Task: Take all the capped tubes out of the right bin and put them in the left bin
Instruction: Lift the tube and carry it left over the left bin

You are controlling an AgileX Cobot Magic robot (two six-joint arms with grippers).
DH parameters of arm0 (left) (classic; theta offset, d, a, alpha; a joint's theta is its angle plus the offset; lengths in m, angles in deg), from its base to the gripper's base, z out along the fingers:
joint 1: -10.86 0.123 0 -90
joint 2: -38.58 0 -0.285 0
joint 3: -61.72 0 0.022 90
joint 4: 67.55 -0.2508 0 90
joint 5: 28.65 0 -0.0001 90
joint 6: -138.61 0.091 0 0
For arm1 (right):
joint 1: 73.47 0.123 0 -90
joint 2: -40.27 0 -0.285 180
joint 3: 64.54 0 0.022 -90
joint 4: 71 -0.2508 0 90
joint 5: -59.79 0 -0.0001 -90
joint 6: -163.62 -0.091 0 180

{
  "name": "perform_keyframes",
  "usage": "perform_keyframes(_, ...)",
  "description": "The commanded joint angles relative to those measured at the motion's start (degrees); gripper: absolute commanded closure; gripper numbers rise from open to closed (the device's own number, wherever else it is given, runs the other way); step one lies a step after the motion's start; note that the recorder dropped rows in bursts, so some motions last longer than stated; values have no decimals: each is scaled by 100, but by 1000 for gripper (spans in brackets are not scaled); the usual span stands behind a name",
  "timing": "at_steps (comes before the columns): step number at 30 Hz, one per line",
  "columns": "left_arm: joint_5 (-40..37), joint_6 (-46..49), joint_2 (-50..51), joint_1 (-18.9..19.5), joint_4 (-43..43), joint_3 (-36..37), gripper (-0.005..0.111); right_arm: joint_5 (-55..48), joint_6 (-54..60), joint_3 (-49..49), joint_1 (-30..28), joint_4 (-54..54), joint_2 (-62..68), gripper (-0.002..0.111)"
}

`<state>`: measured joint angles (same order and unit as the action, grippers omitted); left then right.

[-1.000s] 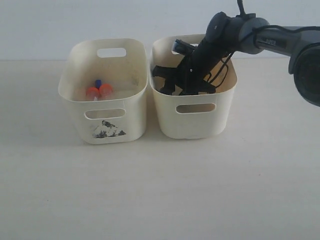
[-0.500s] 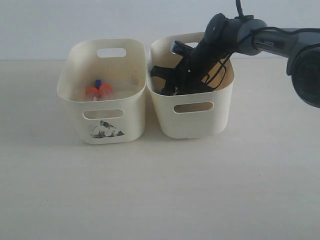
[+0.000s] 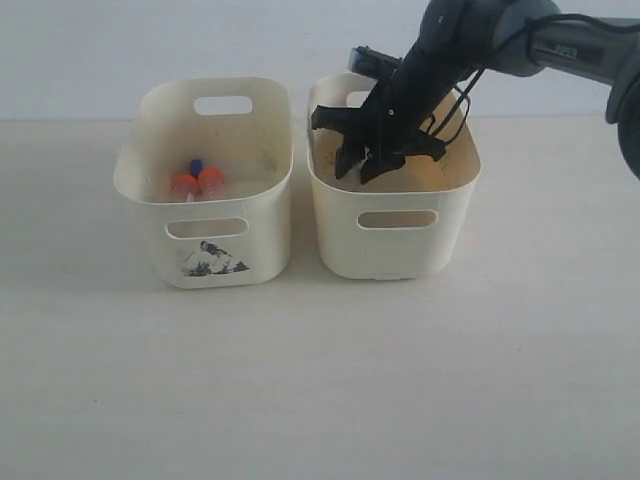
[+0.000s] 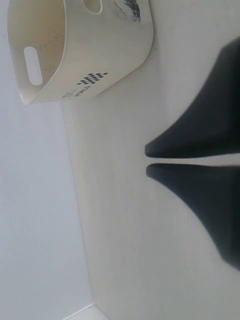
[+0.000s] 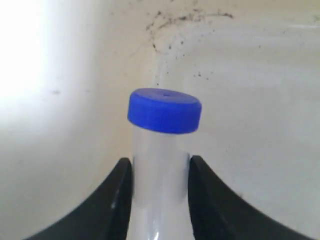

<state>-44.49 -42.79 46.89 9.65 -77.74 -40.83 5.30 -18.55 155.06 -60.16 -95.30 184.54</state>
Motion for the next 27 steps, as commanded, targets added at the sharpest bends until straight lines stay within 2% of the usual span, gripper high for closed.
perform_keyframes(1,86,-66,-11,6,6,-23,102,119,-66,-12,-34,260,-314,108)
perform_keyframes(6,86,-66,-11,6,6,-23,102,179,-237,-12,-158,623,-789,108)
perform_keyframes(11,86,-66,-11,6,6,-23,102,-94,71,-12,-436,-570,-1510,108)
perform_keyframes(13,86,-66,-11,6,6,-23,102,-181,345,-12,-349,-1447,-1656,108)
perform_keyframes(15,86,-66,-11,6,6,-23,102,-255,438,-12,-154,-1846,-1689,108)
perform_keyframes(20,86,-66,-11,6,6,-23,102,-66,633,-12,580,-1832,-1689,108)
perform_keyframes(24,86,-66,-11,6,6,-23,102,-5,703,-12,796,-1752,-1627,108)
perform_keyframes(25,86,-66,-11,6,6,-23,102,-40,675,-12,815,-1752,-1583,106)
perform_keyframes(27,97,-66,-11,6,6,-23,102,-142,661,-12,841,-1737,-1516,95)
